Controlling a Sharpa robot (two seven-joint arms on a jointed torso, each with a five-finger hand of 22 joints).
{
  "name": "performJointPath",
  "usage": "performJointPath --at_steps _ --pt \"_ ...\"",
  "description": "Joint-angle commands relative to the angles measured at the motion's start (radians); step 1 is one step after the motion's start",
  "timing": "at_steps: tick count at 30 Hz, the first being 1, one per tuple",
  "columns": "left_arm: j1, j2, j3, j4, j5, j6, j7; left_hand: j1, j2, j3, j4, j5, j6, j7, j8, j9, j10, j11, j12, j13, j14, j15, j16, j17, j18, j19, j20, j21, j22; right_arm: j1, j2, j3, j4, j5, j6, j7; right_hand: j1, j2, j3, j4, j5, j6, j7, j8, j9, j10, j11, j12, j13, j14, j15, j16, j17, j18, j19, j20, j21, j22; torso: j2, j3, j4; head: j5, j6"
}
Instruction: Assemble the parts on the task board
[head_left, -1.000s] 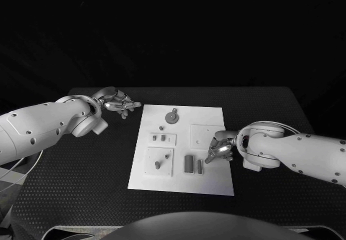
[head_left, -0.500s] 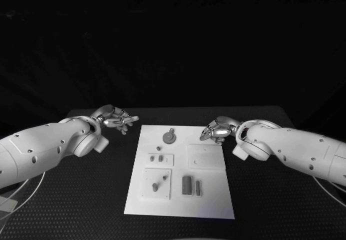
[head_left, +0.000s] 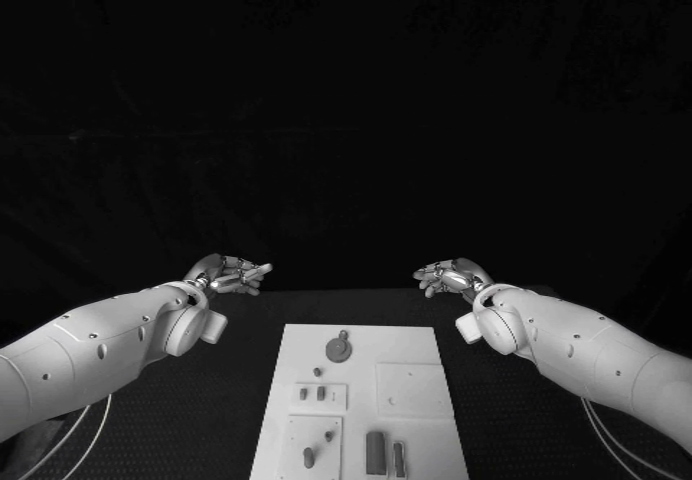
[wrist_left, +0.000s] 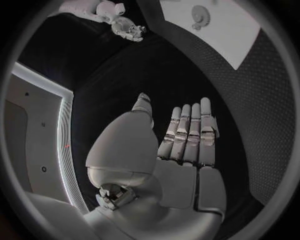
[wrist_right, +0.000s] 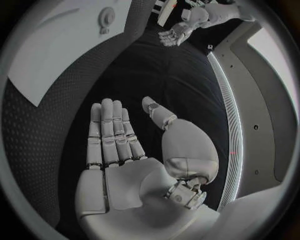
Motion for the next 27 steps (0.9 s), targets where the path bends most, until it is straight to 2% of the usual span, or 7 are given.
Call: performJointPath --at_steps 1,8,15,16,19,20,27 --pt "0.002 0.027 0.002 -0.017 0.122 0.048 0.100 -0.049 -0.027 -0.019 0.000 -0.002 -0.055 -0.017 -0.028 -0.010 -0.093 -0.009 -0.006 -0.036 -0.054 0.012 -0.037 -0.021 -0.045 -0.067 0.015 -0.004 -0.039 -0.010 0.012 0.016 -0.006 0.095 0.084 0.101 -0.012 -0.002 -0.034 -0.004 -0.004 -0.037 -0.006 -0.010 -0.006 -0.003 0.016 -0.105 -0.108 -0.070 0.060 -0.145 -0.074 -0.034 -0.114 0.029 -0.080 -0.032 -0.023 0.0041 -0.0006 0.004 0.034" --pt "0.001 0.058 0.003 -0.045 0.140 0.050 0.125 -0.196 -0.149 0.204 -0.003 0.002 -0.165 -0.062 -0.049 0.001 -0.230 -0.035 0.001 -0.105 -0.145 0.024 -0.083 -0.048 -0.084 -0.184 0.035 0.002 -0.130 -0.017 0.009 0.023 0.019 0.098 0.091 0.113 -0.056 0.016 -0.122 -0.003 -0.008 -0.096 -0.008 -0.020 -0.017 -0.056 0.034 -0.237 -0.256 -0.189 0.097 -0.306 -0.164 -0.077 -0.252 0.059 -0.170 -0.055 -0.037 0.0099 -0.0042 0.012 0.049" --pt "0.000 0.063 0.003 -0.037 0.129 0.083 0.121 -0.200 -0.114 0.204 -0.004 0.000 -0.177 -0.053 -0.035 0.020 -0.230 -0.033 0.004 -0.116 -0.152 0.028 -0.078 -0.044 -0.092 -0.194 0.035 0.003 -0.150 -0.021 -0.002 0.023 0.032 0.099 0.096 0.113 -0.052 0.024 -0.140 0.001 -0.008 -0.103 -0.001 -0.006 -0.022 -0.025 0.038 -0.273 -0.330 -0.184 0.099 -0.343 -0.195 -0.068 -0.242 0.064 -0.186 -0.059 -0.038 0.0213 -0.0061 0.019 0.044" --pt "-0.001 0.061 0.002 -0.042 0.112 0.043 0.091 -0.538 0.042 0.086 -0.295 -0.049 -0.752 -0.157 -0.288 -0.404 -0.923 -0.144 -0.064 -0.238 -0.728 -0.146 -0.254 -0.594 -0.092 -0.874 -0.051 -0.063 -0.797 -0.018 0.000 0.023 0.029 0.083 0.064 0.085 -0.875 0.053 -0.626 0.283 -0.057 -0.793 -0.186 -0.187 -0.610 -0.880 -0.126 -0.437 -0.651 -0.805 -0.091 -0.762 -0.639 -0.144 -0.637 -0.124 -0.460 -0.393 -0.035 0.0145 -0.0048 0.017 0.048" --pt "-0.004 0.058 0.005 -0.030 0.115 0.033 0.095 -0.598 0.042 0.086 -0.295 -0.049 -0.752 -0.157 -0.288 -0.404 -0.923 -0.144 -0.064 -0.238 -0.728 -0.146 -0.254 -0.594 -0.092 -0.874 -0.051 -0.063 -0.797 -0.019 -0.004 0.022 0.041 0.088 0.054 0.088 -0.875 0.053 -0.626 0.283 -0.057 -0.793 -0.186 -0.187 -0.610 -0.880 -0.126 -0.437 -0.651 -0.805 -0.091 -0.762 -0.639 -0.144 -0.637 -0.124 -0.460 -0.457 -0.038 0.0129 -0.0064 0.017 0.042" --pt "-0.007 0.056 0.006 -0.023 0.117 0.027 0.098 -1.319 0.042 0.086 -0.295 -0.049 -0.752 -0.157 -0.288 -0.404 -0.923 -0.144 -0.064 -0.238 -0.728 -0.146 -0.254 -0.594 -0.092 -0.874 -0.051 -0.063 -0.797 -0.020 -0.007 0.022 0.049 0.091 0.048 0.090 -0.875 0.053 -0.626 0.283 -0.057 -0.793 -0.186 -0.187 -0.610 -0.880 -0.126 -0.437 -0.651 -0.805 -0.091 -0.762 -0.639 -0.144 -0.637 -0.124 -0.460 -1.176 -0.040 0.0118 -0.0075 0.017 0.038" --pt "-0.044 0.023 0.029 0.098 0.152 -0.075 0.137 -1.319 0.042 0.086 -0.295 -0.049 -0.752 -0.157 -0.288 -0.404 -0.923 -0.144 -0.064 -0.238 -0.728 -0.146 -0.254 -0.594 -0.092 -0.874 -0.051 -0.063 -0.797 -0.030 -0.050 0.015 0.169 0.144 -0.051 0.121 -0.875 0.053 -0.626 0.283 -0.057 -0.793 -0.186 -0.187 -0.610 -0.880 -0.126 -0.437 -0.651 -0.805 -0.091 -0.762 -0.639 -0.144 -0.637 -0.124 -0.460 -1.176 -0.067 -0.0035 -0.0234 0.013 -0.019"
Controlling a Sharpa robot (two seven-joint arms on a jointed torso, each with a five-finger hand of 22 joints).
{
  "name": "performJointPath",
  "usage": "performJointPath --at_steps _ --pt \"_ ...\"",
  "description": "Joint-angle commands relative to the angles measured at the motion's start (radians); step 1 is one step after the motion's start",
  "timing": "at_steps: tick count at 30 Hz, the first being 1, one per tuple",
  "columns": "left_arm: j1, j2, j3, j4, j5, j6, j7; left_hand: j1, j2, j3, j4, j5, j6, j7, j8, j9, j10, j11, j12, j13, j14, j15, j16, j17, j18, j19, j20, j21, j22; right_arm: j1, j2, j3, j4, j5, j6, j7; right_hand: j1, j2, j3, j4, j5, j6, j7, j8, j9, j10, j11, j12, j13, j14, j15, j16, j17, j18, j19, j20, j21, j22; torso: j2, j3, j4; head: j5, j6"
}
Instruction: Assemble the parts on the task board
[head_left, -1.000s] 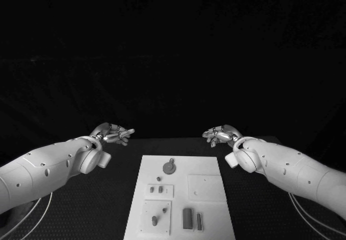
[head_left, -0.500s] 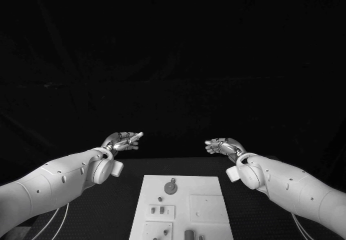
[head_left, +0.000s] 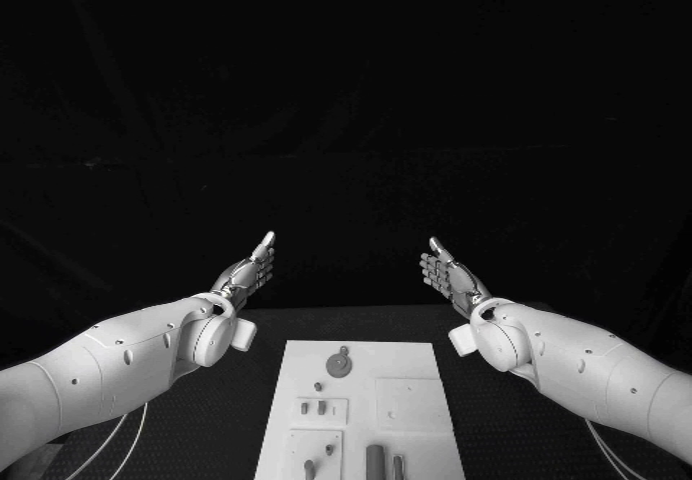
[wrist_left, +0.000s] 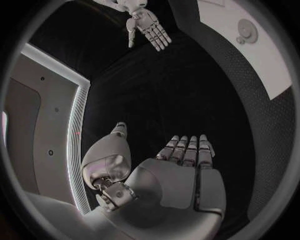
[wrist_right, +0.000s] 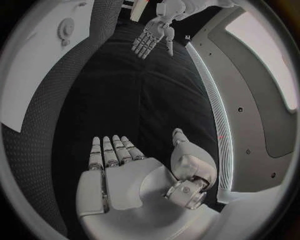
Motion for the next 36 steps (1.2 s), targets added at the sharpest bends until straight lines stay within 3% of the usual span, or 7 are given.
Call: performJointPath --at_steps 1,4,7,12,19,26,36 --pt "-0.019 -0.016 0.012 0.071 0.039 -0.108 0.051 -0.362 0.028 -0.022 -0.056 -0.015 -0.111 -0.020 -0.049 -0.082 -0.134 -0.022 -0.014 -0.023 -0.111 -0.034 -0.034 -0.106 -0.008 -0.131 -0.016 -0.014 -0.125 -0.005 -0.023 -0.003 0.069 0.056 -0.102 0.041 -0.156 0.004 -0.093 0.054 -0.012 -0.131 -0.035 -0.035 -0.112 -0.163 -0.031 -0.031 -0.061 -0.119 -0.036 -0.080 -0.084 -0.029 -0.076 -0.036 -0.052 -0.358 -0.022 -0.0133 -0.0131 -0.003 -0.039" --pt "-0.050 -0.043 0.031 0.171 0.068 -0.194 0.084 -0.362 0.028 -0.022 -0.056 -0.015 -0.111 -0.020 -0.049 -0.082 -0.134 -0.022 -0.014 -0.023 -0.111 -0.034 -0.034 -0.106 -0.008 -0.131 -0.016 -0.014 -0.125 -0.014 -0.059 -0.009 0.170 0.100 -0.185 0.066 -0.156 0.004 -0.093 0.054 -0.012 -0.131 -0.035 -0.035 -0.112 -0.163 -0.031 -0.031 -0.061 -0.119 -0.036 -0.080 -0.084 -0.029 -0.076 -0.036 -0.052 -0.358 -0.032 -0.0187 -0.0187 -0.004 -0.059" --pt "-0.079 -0.069 0.049 0.265 0.095 -0.273 0.114 -0.362 0.028 -0.022 -0.056 -0.015 -0.111 -0.020 -0.049 -0.082 -0.134 -0.022 -0.014 -0.023 -0.111 -0.034 -0.034 -0.106 -0.008 -0.131 -0.016 -0.014 -0.125 -0.022 -0.092 -0.014 0.264 0.141 -0.263 0.090 -0.156 0.004 -0.093 0.054 -0.012 -0.131 -0.035 -0.035 -0.112 -0.163 -0.031 -0.031 -0.061 -0.119 -0.036 -0.080 -0.084 -0.029 -0.076 -0.036 -0.052 -0.358 -0.035 -0.0207 -0.0208 -0.005 -0.067" --pt "-0.129 -0.113 0.081 0.429 0.141 -0.412 0.168 -0.362 0.028 -0.022 -0.056 -0.015 -0.111 -0.020 -0.049 -0.082 -0.134 -0.022 -0.014 -0.023 -0.111 -0.034 -0.034 -0.106 -0.008 -0.131 -0.016 -0.014 -0.125 -0.037 -0.154 -0.024 0.437 0.217 -0.406 0.133 -0.156 0.004 -0.093 0.054 -0.012 -0.131 -0.035 -0.035 -0.112 -0.163 -0.031 -0.031 -0.061 -0.119 -0.036 -0.080 -0.084 -0.029 -0.076 -0.036 -0.052 -0.358 -0.036 -0.0209 -0.0210 -0.005 -0.068" --pt "-0.170 -0.149 0.107 0.563 0.180 -0.526 0.212 -0.362 0.028 -0.022 -0.056 -0.015 -0.111 -0.020 -0.049 -0.082 -0.134 -0.022 -0.014 -0.023 -0.111 -0.034 -0.034 -0.106 -0.008 -0.131 -0.016 -0.014 -0.125 -0.054 -0.224 -0.035 0.632 0.303 -0.567 0.182 -0.156 0.004 -0.093 0.054 -0.012 -0.131 -0.035 -0.035 -0.112 -0.163 -0.031 -0.031 -0.061 -0.119 -0.036 -0.080 -0.084 -0.029 -0.076 -0.036 -0.052 -0.358 -0.036 -0.0209 -0.0210 -0.005 -0.068" --pt "-0.179 -0.157 0.112 0.591 0.188 -0.549 0.221 -0.362 0.028 -0.022 -0.056 -0.015 -0.111 -0.020 -0.049 -0.082 -0.134 -0.022 -0.014 -0.023 -0.111 -0.034 -0.034 -0.106 -0.008 -0.131 -0.016 -0.014 -0.125 -0.061 -0.254 -0.040 0.716 0.339 -0.637 0.203 -0.156 0.004 -0.093 0.054 -0.012 -0.131 -0.035 -0.035 -0.112 -0.163 -0.031 -0.031 -0.061 -0.119 -0.036 -0.080 -0.084 -0.029 -0.076 -0.036 -0.052 -0.358 -0.036 -0.0209 -0.0210 -0.005 -0.068" --pt "-0.179 -0.157 0.112 0.591 0.188 -0.549 0.221 -0.362 0.028 -0.022 -0.056 -0.015 -0.111 -0.020 -0.049 -0.082 -0.134 -0.022 -0.014 -0.023 -0.111 -0.034 -0.034 -0.106 -0.008 -0.131 -0.016 -0.014 -0.125 -0.061 -0.255 -0.040 0.720 0.341 -0.640 0.204 -0.156 0.004 -0.093 0.054 -0.012 -0.131 -0.035 -0.035 -0.112 -0.163 -0.031 -0.031 -0.061 -0.119 -0.036 -0.080 -0.084 -0.029 -0.076 -0.036 -0.052 -0.358 -0.036 -0.0209 -0.0210 -0.005 -0.068"
